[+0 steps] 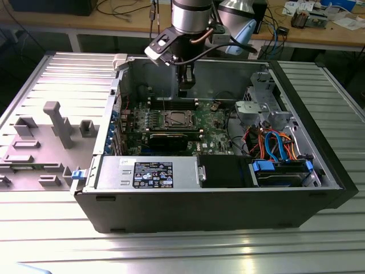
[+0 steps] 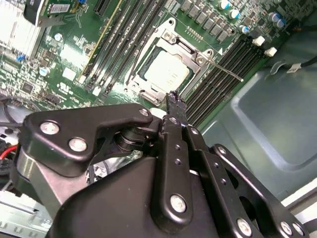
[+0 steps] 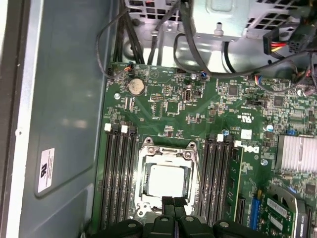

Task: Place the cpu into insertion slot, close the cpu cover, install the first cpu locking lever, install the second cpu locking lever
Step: 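Install the first cpu locking lever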

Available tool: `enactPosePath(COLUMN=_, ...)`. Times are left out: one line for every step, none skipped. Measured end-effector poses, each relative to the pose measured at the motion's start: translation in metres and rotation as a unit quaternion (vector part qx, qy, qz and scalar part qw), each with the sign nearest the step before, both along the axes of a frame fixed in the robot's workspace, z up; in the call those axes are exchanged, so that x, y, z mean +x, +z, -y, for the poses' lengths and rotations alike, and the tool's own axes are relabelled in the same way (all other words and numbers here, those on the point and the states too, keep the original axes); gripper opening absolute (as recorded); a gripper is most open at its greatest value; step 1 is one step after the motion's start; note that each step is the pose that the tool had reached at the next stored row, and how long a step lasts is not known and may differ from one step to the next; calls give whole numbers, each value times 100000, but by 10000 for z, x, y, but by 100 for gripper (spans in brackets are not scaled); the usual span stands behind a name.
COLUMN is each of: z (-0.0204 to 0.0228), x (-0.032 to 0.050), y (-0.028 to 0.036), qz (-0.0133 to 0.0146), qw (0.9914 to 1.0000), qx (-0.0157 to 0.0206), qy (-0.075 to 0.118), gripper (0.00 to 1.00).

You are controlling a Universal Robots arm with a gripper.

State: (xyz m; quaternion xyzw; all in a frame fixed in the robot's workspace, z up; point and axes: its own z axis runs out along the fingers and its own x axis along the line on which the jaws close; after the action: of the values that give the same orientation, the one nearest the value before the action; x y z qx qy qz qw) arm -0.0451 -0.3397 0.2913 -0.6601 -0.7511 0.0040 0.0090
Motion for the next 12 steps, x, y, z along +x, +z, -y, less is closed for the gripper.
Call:
enactPosePath(z=0, x=0, y=0, qz=2, qw=99998, qx=3, qy=639, gripper=11)
enactPosePath(z=0, x=0, y=0, qz=1, qw=99989, qx=3, qy=1453, gripper=11)
enactPosePath(z=0, x=0, y=-1, qz=0, qw=99978, qx=3, qy=2094, gripper=11)
enactPosePath(z=0, x=0, y=-2, qz=4, qw=99957, qx=4, qy=2948, gripper=11)
enactPosePath(z=0, x=0, y=-2, qz=0, qw=99933, qx=-1, qy=3664, gripper=11)
enactPosePath(z=0, x=0, y=-2, qz=-1, qw=99902, qx=-2, qy=4418, gripper=11)
enactPosePath(z=0, x=0, y=-2, qz=-3, qw=99868, qx=-5, qy=5130, gripper=11)
enactPosePath(z=0, x=0, y=-3, qz=1, qw=99814, qx=-3, qy=6104, gripper=11)
enactPosePath(z=0, x=0, y=-3, qz=3, qw=99744, qx=-9, qy=7154, gripper=11)
enactPosePath(z=0, x=0, y=-3, qz=2, qw=99691, qx=-8, qy=7856, gripper=11)
enactPosePath(z=0, x=0, y=-3, qz=4, qw=99634, qx=-7, qy=8549, gripper=11)
enactPosePath(z=0, x=0, y=-3, qz=1, qw=99548, qx=-13, qy=9499, gripper=11)
